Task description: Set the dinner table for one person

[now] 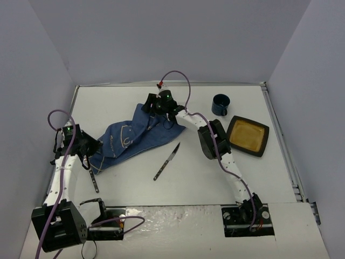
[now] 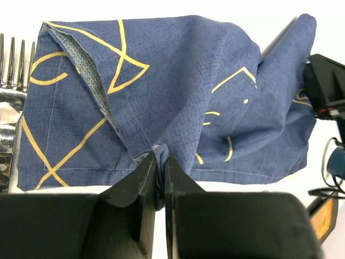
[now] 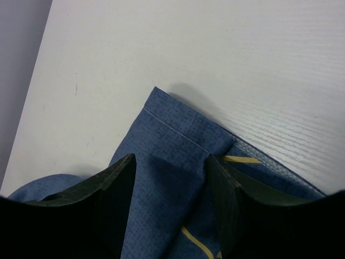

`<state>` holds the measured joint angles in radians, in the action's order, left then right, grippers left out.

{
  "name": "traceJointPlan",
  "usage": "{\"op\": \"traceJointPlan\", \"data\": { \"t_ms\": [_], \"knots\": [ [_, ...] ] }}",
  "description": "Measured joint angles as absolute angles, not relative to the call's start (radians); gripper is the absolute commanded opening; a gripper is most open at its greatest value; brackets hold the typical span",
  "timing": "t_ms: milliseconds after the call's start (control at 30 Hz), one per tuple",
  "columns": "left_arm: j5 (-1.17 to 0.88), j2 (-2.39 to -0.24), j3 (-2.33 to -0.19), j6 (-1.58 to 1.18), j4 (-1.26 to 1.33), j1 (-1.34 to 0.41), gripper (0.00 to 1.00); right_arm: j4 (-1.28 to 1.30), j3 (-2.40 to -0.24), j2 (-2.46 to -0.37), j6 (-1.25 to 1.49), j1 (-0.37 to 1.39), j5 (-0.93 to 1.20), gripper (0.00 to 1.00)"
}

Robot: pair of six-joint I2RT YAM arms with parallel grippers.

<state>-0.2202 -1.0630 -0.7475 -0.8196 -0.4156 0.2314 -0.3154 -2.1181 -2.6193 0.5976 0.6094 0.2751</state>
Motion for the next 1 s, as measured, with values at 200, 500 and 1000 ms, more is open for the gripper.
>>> {"op": "traceJointPlan", "data": {
  "t_ms": [200,500,1000],
  "knots": [
    [-0.228,-1.048,-0.744,-0.813,-0.418,0.231,0.0,-0.37,-2.109,-2.652,0.632,0.61,0.293,0.55],
    [-0.238,-1.035,-0.742,-0.797,-0.423,0.228,0.0,-0.438,-1.888,-2.538,0.637,0.616,0.199,0.08],
    [-0.238,-1.016,-0.763,-0.777,-0.443,0.223,0.0,-0.334,-1.382,-2.148,0.513,0.614,-0.018,0.0]
  ]
}}
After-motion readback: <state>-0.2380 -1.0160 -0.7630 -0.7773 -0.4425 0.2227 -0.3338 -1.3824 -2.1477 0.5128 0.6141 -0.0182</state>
